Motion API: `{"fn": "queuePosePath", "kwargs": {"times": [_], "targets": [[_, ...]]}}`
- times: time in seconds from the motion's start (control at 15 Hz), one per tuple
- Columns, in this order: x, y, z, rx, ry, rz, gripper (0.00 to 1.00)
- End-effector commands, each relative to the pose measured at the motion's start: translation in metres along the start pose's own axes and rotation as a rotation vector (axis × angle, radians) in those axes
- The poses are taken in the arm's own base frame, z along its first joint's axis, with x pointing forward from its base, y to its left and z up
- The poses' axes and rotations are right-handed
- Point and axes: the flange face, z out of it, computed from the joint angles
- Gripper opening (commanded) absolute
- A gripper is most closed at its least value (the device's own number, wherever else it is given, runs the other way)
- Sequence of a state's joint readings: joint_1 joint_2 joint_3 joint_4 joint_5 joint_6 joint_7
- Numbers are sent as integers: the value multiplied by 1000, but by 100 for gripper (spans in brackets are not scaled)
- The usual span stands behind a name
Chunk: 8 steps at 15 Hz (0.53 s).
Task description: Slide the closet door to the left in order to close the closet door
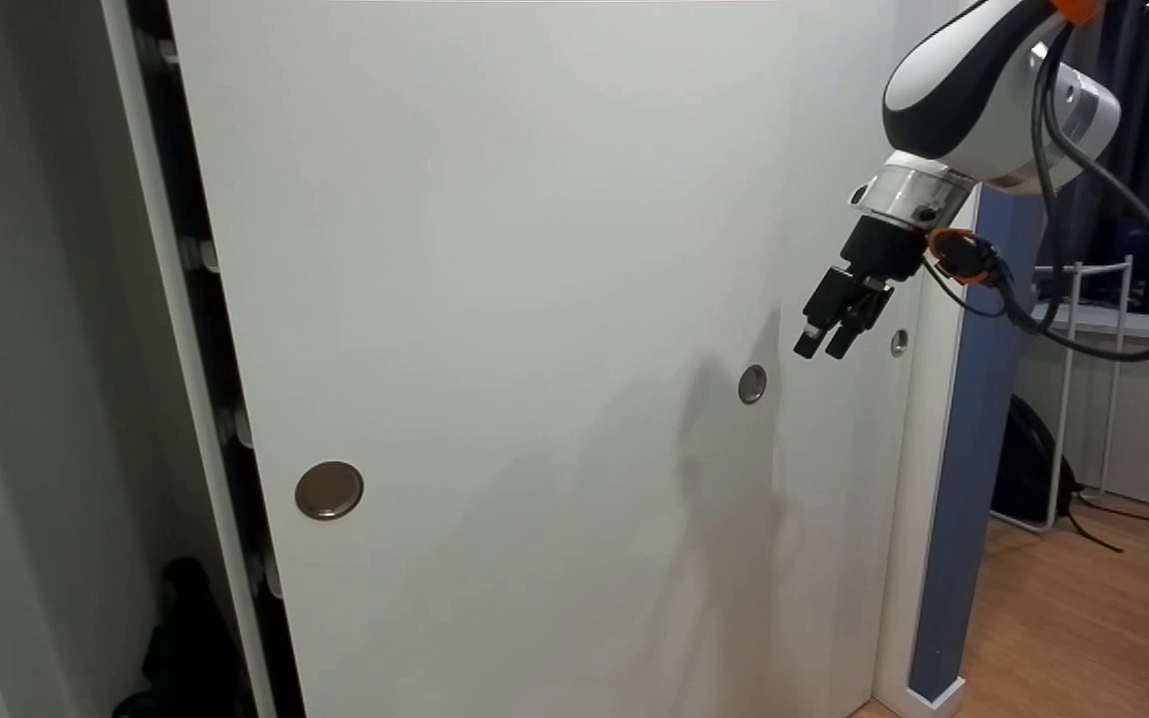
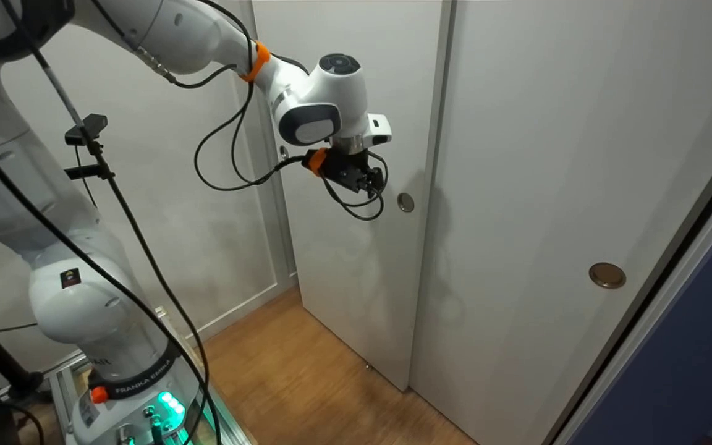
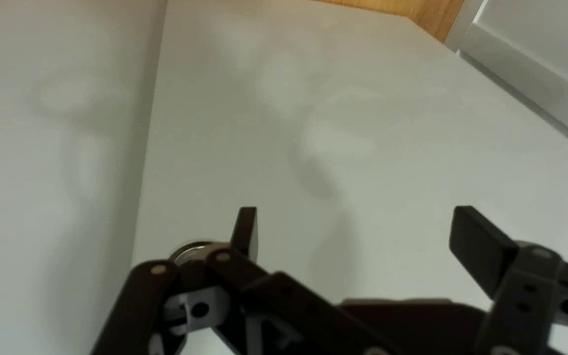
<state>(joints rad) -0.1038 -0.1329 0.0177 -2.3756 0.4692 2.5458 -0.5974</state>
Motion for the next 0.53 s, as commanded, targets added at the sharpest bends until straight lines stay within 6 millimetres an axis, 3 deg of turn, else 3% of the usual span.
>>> {"fn": "queuePosePath", "kwargs": {"times": [0.0, 0.13, 0.47], "targets": [[17, 41, -7, -62, 80, 59, 100], [23, 60, -11, -81, 110, 72, 100], [37, 83, -7, -60, 201, 47, 100]]}}
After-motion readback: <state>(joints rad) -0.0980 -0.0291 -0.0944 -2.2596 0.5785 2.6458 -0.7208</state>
